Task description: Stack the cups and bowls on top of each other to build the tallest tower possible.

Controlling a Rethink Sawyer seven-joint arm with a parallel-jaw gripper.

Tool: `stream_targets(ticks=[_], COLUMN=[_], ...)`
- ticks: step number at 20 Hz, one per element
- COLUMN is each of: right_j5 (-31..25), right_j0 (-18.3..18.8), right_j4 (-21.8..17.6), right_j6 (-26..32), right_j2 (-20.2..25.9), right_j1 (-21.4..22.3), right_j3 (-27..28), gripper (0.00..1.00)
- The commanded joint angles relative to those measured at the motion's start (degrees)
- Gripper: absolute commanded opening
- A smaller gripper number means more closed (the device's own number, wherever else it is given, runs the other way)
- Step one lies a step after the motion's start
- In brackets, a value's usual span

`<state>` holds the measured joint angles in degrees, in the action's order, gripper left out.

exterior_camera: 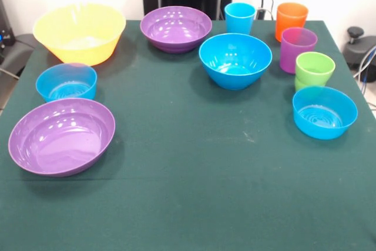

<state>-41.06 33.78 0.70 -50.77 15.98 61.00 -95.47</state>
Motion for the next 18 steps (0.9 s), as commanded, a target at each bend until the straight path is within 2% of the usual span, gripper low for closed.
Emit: stream_targets(ticks=[1, 6, 11, 14, 18], right_j5=[6.0, 9.8, 13.9, 13.5, 8.0], right_j0=[-3.7, -6.5, -8.2, -9.5, -10.9], right_j4=[-5.0, -5.3, -4.8, -4.0, -2.1], right_j6=[-9.1, -10.0, -10.2, -10.6, -11.2], right_j2=[0.6, -1.4, -2.9, -3.8, -4.3], right_j1=[-14.5, -21.2, -25.4, -25.2, -21.1], right_j3=[5.5, 10.9, 13.8, 14.5, 13.8], gripper=[1.00, 1.00, 1.00, 1.00, 1.00])
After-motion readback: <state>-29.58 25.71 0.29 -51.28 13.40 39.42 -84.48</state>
